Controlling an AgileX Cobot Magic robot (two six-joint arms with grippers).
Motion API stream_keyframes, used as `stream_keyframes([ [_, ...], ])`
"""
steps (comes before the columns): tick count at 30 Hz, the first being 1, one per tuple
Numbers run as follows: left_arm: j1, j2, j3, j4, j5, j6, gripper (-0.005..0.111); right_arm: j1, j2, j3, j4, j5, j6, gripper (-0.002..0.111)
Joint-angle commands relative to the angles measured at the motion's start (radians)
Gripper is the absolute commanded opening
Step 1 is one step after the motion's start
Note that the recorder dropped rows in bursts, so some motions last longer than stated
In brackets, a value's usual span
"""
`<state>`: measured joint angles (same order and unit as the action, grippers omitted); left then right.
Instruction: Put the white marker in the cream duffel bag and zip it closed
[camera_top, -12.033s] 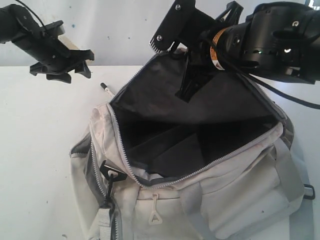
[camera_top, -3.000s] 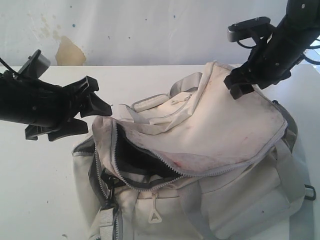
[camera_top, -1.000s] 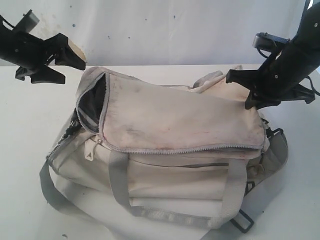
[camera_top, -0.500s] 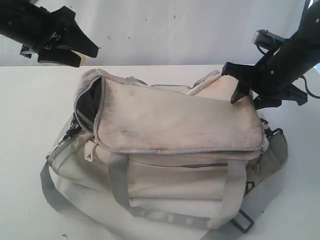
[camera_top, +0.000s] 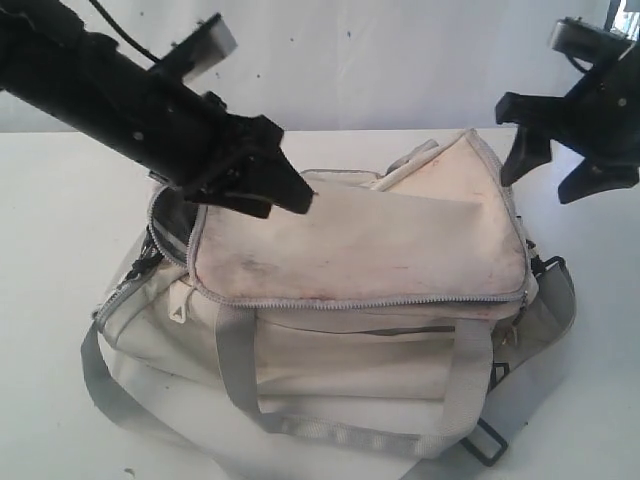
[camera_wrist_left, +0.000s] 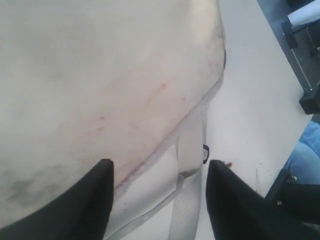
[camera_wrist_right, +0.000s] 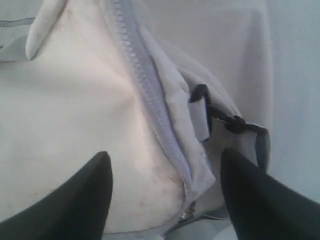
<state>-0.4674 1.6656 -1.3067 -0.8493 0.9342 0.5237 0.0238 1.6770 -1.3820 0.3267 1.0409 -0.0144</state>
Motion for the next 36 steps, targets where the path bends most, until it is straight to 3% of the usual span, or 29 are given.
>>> stream_keyframes([
  [1, -0.137, -0.014, 0.043, -0.009, -0.113, 0.000, 0.056, -0.079, -0.014, 0.000, 0.031, 0.066, -0.068, 0.054],
  [11, -0.434, -0.008, 0.161, -0.108, -0.547, 0.000, 0.056, -0.095, -0.012, 0.000, 0.093, 0.089, -0.137, 0.051],
  [18, -0.531, 0.062, 0.166, -0.114, -0.604, 0.009, 0.056, -0.095, -0.012, 0.000, 0.113, 0.084, -0.142, 0.051],
  [26, -0.563, 0.184, 0.107, -0.119, -0.634, 0.040, 0.056, -0.095, -0.012, 0.000, 0.129, 0.075, -0.140, 0.051],
  [33, -0.561, 0.337, -0.083, -0.114, -0.456, 0.039, 0.056, -0.095, -0.012, 0.000, 0.123, 0.066, -0.140, 0.051],
  [36, -0.561, 0.392, -0.146, -0.085, -0.443, 0.043, 0.056, -0.095, -0.012, 0.000, 0.121, 0.060, -0.140, 0.051],
])
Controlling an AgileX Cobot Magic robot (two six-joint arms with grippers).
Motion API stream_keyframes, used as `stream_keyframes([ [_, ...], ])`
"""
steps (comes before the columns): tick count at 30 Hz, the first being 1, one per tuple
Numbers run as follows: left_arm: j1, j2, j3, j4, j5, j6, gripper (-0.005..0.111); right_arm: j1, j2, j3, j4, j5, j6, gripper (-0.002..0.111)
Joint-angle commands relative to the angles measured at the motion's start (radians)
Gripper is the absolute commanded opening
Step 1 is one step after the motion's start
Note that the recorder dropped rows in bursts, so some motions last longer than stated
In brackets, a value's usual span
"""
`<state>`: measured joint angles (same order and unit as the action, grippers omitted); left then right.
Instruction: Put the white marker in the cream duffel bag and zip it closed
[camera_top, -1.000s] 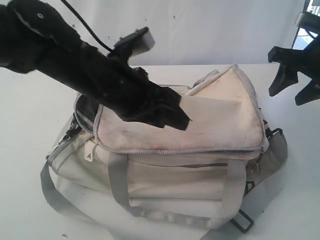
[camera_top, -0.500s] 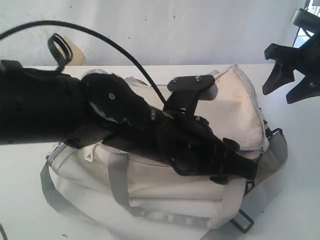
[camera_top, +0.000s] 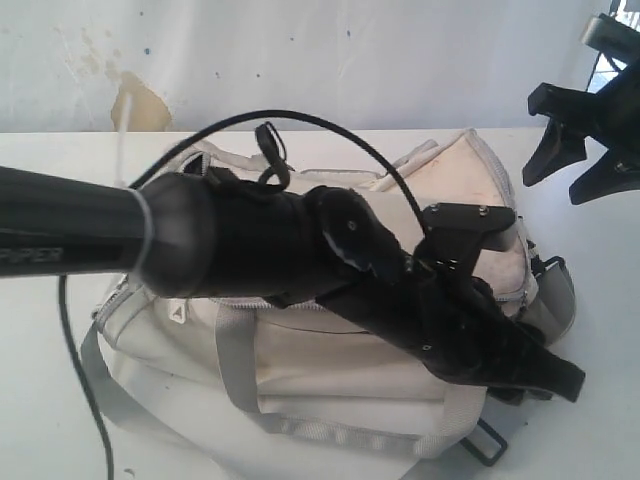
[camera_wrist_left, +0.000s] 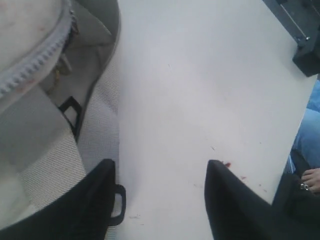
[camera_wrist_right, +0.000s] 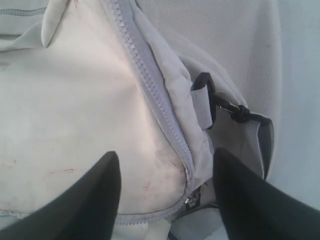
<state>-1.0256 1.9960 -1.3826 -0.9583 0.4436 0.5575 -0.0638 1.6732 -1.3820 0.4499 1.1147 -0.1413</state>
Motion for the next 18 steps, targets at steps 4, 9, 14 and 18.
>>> stream_keyframes([
  [4, -0.003, 0.101, -0.124, 0.033, -0.028, 0.022, 0.056, -0.011, -0.008, 0.000, -0.013, -0.017, -0.015, 0.051],
  [9, 0.000, 0.113, -0.137, 0.037, -0.192, 0.022, 0.056, -0.055, -0.008, 0.000, -0.005, -0.017, -0.013, 0.051],
  [14, 0.025, 0.161, -0.167, 0.028, -0.180, -0.001, 0.056, -0.079, -0.008, 0.000, 0.022, -0.013, -0.013, 0.051],
  [18, 0.004, 0.185, -0.203, 0.026, -0.105, -0.012, 0.053, -0.079, -0.008, 0.000, 0.024, -0.018, -0.019, 0.051],
])
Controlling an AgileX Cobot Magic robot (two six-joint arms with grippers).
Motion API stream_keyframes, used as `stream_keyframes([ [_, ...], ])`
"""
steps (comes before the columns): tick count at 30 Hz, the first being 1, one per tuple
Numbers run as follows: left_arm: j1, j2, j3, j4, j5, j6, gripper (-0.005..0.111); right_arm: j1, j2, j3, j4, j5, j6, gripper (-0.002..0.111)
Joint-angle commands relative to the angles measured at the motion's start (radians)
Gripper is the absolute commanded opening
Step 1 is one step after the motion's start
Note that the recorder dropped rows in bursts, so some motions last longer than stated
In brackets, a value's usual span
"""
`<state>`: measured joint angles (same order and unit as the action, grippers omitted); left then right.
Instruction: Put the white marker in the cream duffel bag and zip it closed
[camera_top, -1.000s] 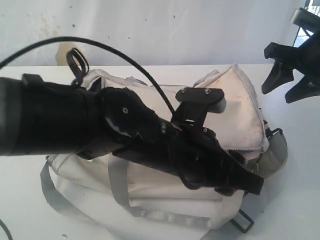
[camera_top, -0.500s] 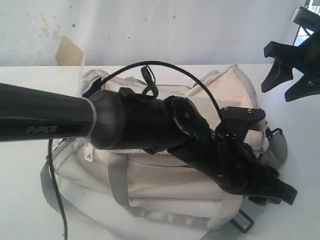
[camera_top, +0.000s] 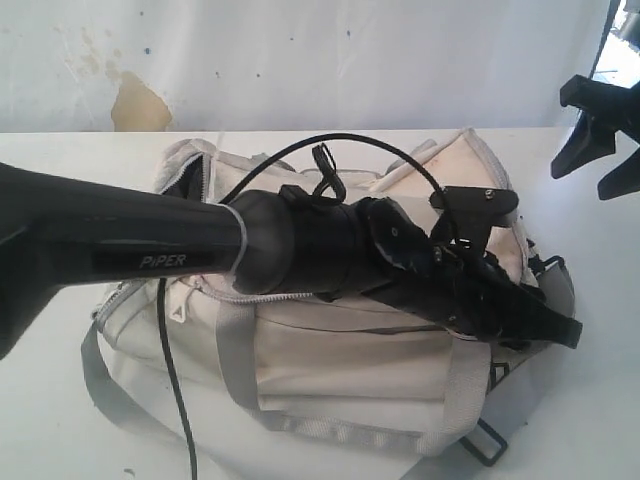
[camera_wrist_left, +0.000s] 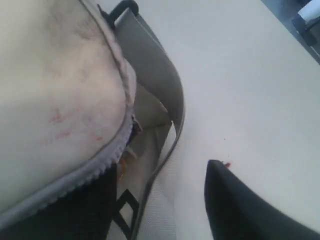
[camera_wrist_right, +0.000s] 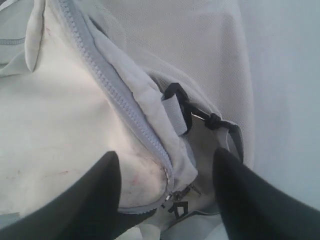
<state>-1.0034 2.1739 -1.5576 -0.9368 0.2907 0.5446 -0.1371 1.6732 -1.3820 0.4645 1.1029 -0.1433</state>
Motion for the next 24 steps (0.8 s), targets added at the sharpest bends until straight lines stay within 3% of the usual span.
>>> stream_keyframes([
  [1, -0.043, 0.007, -0.028, 0.025, 0.013, 0.010, 0.044, -0.006, -0.008, 0.000, 0.010, -0.011, -0.021, 0.051],
  [3, -0.062, 0.016, -0.026, 0.029, -0.065, -0.001, 0.033, -0.006, -0.008, 0.000, 0.010, -0.011, -0.021, 0.051],
  [8, -0.062, 0.030, -0.024, 0.059, -0.144, -0.080, 0.034, -0.006, -0.008, 0.000, 0.010, -0.010, -0.029, 0.051],
  [12, -0.056, 0.027, -0.034, 0.304, -0.017, -0.299, 0.034, -0.006, -0.008, 0.000, 0.010, -0.014, -0.030, 0.051],
  [15, -0.056, 0.026, -0.106, 0.651, 0.251, -0.590, 0.034, -0.006, -0.008, 0.000, 0.010, -0.014, -0.030, 0.051],
  [17, -0.060, 0.026, -0.167, 0.836, 0.321, -0.748, 0.034, -0.006, -0.008, 0.000, 0.012, -0.019, -0.030, 0.051],
  [20, -0.069, 0.034, -0.211, 0.905, 0.307, -0.897, 0.034, -0.006, -0.008, 0.000, 0.012, -0.017, -0.030, 0.051],
  [24, -0.069, 0.061, -0.225, 0.891, 0.214, -0.904, 0.034, -0.006, -0.008, 0.000, 0.012, -0.017, -0.030, 0.051],
])
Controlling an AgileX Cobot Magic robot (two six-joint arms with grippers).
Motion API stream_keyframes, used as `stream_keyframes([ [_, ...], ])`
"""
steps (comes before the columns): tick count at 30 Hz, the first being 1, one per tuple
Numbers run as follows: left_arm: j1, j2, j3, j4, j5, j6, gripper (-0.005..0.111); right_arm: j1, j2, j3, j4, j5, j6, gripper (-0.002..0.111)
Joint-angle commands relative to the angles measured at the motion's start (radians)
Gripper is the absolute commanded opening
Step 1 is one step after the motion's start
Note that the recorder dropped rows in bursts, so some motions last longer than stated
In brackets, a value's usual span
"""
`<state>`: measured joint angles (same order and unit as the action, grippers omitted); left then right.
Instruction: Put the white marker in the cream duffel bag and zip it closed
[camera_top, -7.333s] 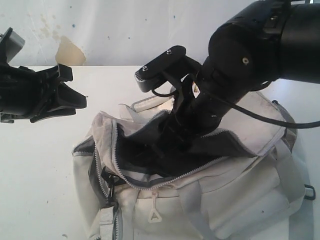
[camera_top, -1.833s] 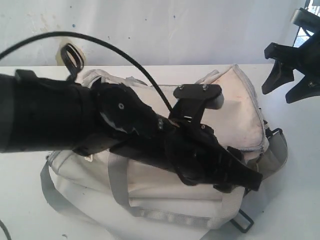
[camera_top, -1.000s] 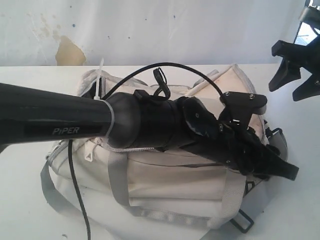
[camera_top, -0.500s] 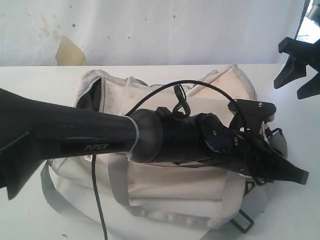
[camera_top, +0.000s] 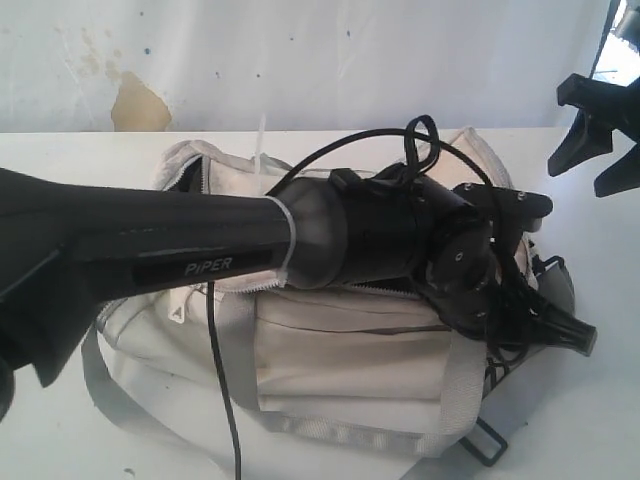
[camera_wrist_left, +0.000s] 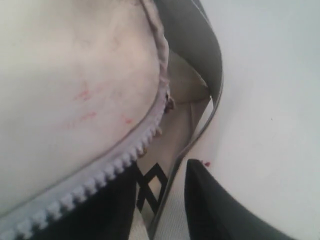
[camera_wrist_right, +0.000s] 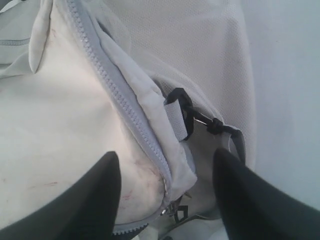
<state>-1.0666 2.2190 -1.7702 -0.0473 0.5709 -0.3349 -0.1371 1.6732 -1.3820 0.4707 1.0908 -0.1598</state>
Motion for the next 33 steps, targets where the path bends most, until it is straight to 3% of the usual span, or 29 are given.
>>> stream_keyframes([
  [1, -0.006, 0.016, -0.012, -0.024, -0.069, -0.025, 0.034, -0.006, -0.008, 0.000, 0.006, -0.005, -0.014, 0.051],
  [7, -0.048, 0.014, -0.012, -0.057, 0.002, -0.009, 0.034, -0.006, -0.008, 0.000, 0.006, -0.013, -0.014, 0.051],
  [13, -0.068, 0.048, -0.012, 0.085, -0.078, -0.045, 0.034, -0.006, -0.008, 0.000, 0.006, -0.003, -0.014, 0.051],
  [16, -0.042, 0.057, -0.012, 0.170, -0.055, -0.173, 0.044, -0.006, -0.008, 0.000, 0.006, 0.003, -0.014, 0.051],
  [20, -0.017, 0.059, -0.012, 0.179, -0.101, -0.192, 0.063, -0.006, -0.008, 0.000, 0.006, 0.003, -0.014, 0.051],
  [33, -0.014, 0.115, -0.012, 0.175, -0.217, -0.212, 0.060, -0.006, -0.008, 0.000, 0.009, 0.001, -0.014, 0.051],
])
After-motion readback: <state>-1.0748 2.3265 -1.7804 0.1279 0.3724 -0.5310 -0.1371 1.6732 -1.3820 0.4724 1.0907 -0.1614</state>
